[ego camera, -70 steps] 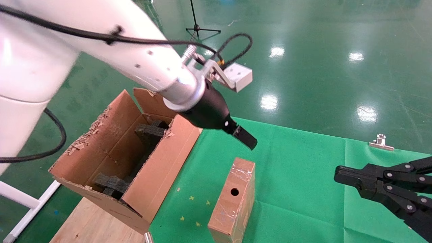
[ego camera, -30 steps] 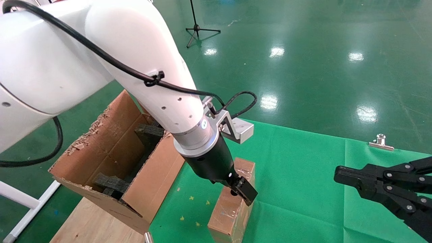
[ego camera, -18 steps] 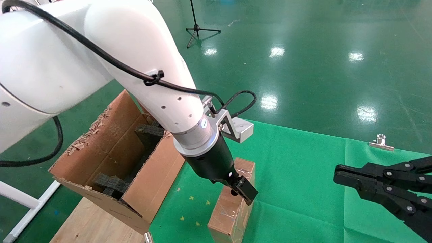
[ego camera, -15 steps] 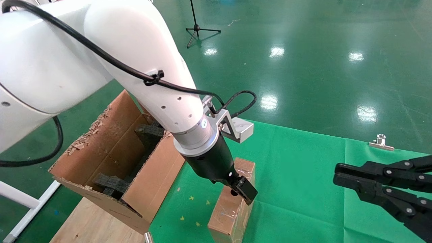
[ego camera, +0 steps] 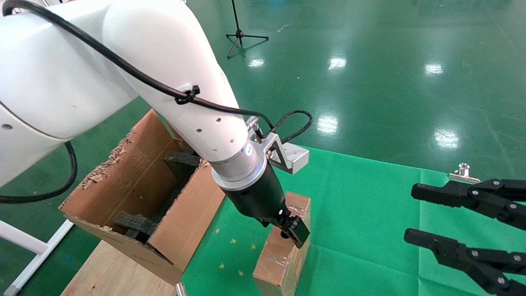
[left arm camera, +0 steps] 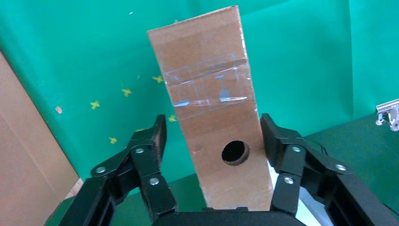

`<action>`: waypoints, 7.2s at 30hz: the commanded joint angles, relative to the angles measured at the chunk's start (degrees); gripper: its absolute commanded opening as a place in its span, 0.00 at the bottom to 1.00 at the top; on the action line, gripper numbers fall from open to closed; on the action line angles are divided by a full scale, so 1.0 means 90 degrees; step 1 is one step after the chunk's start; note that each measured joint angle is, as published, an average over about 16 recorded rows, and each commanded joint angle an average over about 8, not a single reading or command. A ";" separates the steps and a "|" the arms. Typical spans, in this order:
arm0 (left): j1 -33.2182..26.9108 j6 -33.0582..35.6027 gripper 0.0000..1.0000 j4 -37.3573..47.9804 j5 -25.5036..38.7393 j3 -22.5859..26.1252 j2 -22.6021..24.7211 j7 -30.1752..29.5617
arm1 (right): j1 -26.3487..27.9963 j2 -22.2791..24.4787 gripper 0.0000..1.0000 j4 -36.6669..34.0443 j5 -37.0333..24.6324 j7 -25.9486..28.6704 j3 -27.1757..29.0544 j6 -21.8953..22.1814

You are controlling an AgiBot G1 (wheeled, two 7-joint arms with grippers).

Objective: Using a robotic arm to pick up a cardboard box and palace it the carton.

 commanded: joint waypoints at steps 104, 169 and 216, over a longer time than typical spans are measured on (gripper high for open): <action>0.0287 -0.2641 0.00 0.8590 0.1183 -0.0162 -0.1432 0.8592 | 0.0010 0.0013 1.00 -0.0005 0.0024 -0.0019 -0.0036 0.0012; 0.1572 -0.3766 1.00 0.8687 0.0569 -0.0586 -0.1153 0.7760 | 0.0013 0.0022 1.00 -0.0007 0.0039 -0.0029 -0.0057 0.0023; 0.0122 -0.2502 1.00 0.7083 -0.0018 -0.1001 -0.1753 0.8387 | 0.0016 0.0024 1.00 -0.0014 0.0040 -0.0034 -0.0057 0.0023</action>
